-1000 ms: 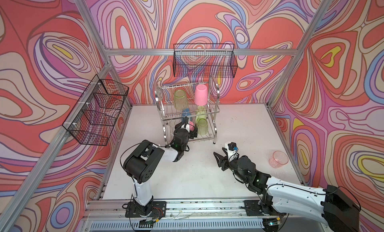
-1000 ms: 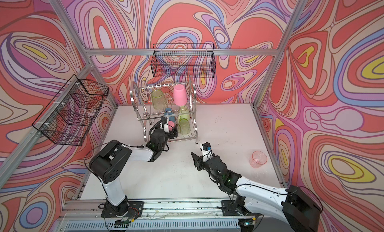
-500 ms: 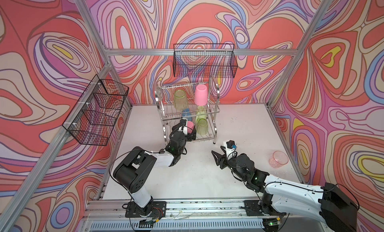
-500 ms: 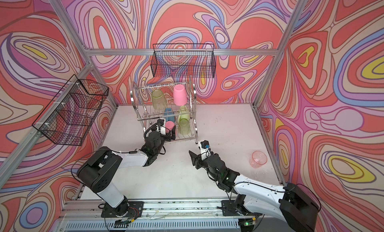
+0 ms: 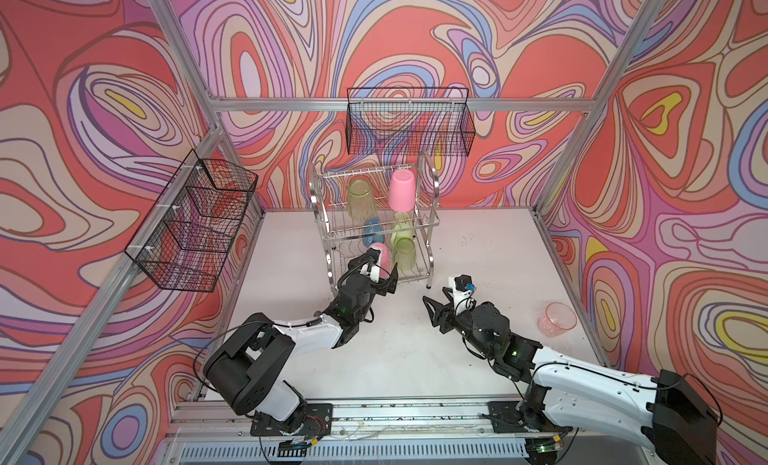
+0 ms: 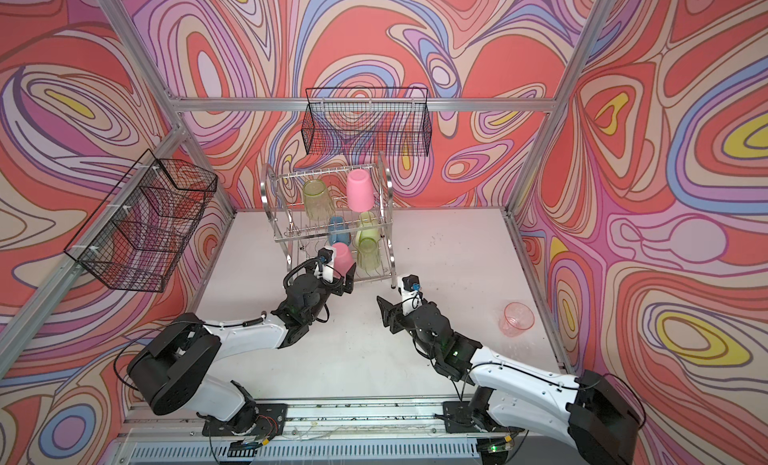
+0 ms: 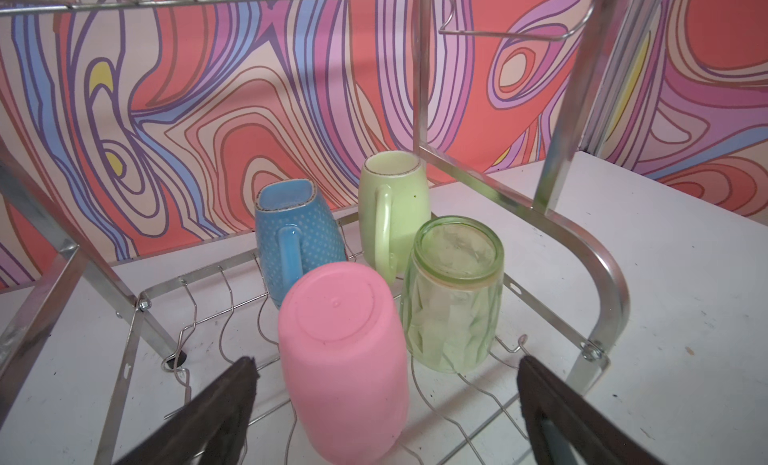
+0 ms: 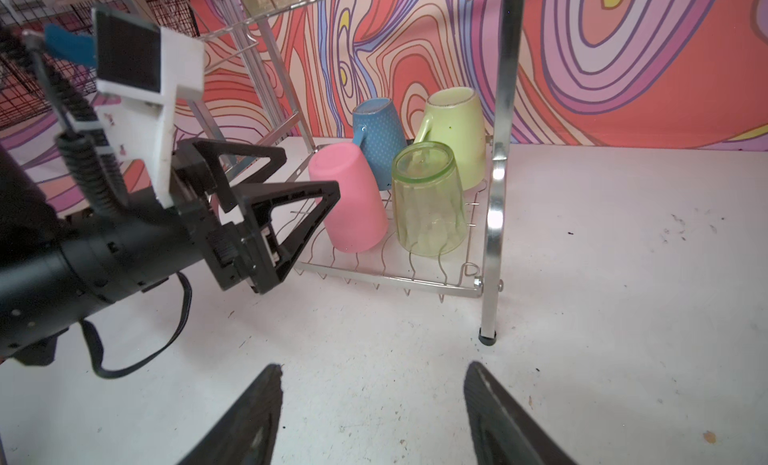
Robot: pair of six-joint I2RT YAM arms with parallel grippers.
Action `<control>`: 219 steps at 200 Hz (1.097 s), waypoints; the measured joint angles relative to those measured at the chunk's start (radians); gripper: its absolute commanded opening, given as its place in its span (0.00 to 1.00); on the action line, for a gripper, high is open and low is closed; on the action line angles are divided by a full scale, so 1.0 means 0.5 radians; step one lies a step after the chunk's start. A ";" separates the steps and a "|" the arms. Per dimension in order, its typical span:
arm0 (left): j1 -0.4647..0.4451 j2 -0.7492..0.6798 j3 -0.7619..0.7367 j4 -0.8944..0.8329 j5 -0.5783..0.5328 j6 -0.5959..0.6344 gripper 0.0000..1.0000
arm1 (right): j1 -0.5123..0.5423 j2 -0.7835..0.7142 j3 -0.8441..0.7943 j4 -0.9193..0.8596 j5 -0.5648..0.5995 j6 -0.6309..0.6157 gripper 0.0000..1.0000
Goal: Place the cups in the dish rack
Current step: 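Open the left gripper on the pink cup while right arm moves toward clear cup, then lower the right gripper over the clear pink-rimmed cup on the table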
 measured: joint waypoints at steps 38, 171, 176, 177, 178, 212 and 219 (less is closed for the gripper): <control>-0.108 -0.234 -0.055 -0.184 -0.041 0.004 1.00 | 0.000 -0.046 0.192 -0.381 0.204 0.169 0.72; -0.549 -0.566 0.781 -1.947 0.223 -0.070 1.00 | -0.597 0.005 0.981 -2.211 0.489 0.832 0.68; -0.549 -0.549 0.821 -1.994 0.258 -0.076 0.99 | -0.655 0.003 0.999 -2.257 0.481 0.841 0.68; -0.549 -0.543 0.832 -2.010 0.270 -0.079 0.99 | -0.675 0.003 1.004 -2.270 0.481 0.841 0.68; -0.549 -0.540 0.838 -2.019 0.275 -0.081 0.99 | -0.684 0.003 1.006 -2.276 0.480 0.842 0.67; -0.549 -0.491 0.931 -2.295 0.546 -0.111 1.00 | -1.012 -0.008 1.090 -2.492 0.419 0.838 0.66; -0.549 -0.491 0.942 -2.357 0.603 -0.118 1.00 | -1.080 -0.008 1.113 -2.521 0.389 0.829 0.66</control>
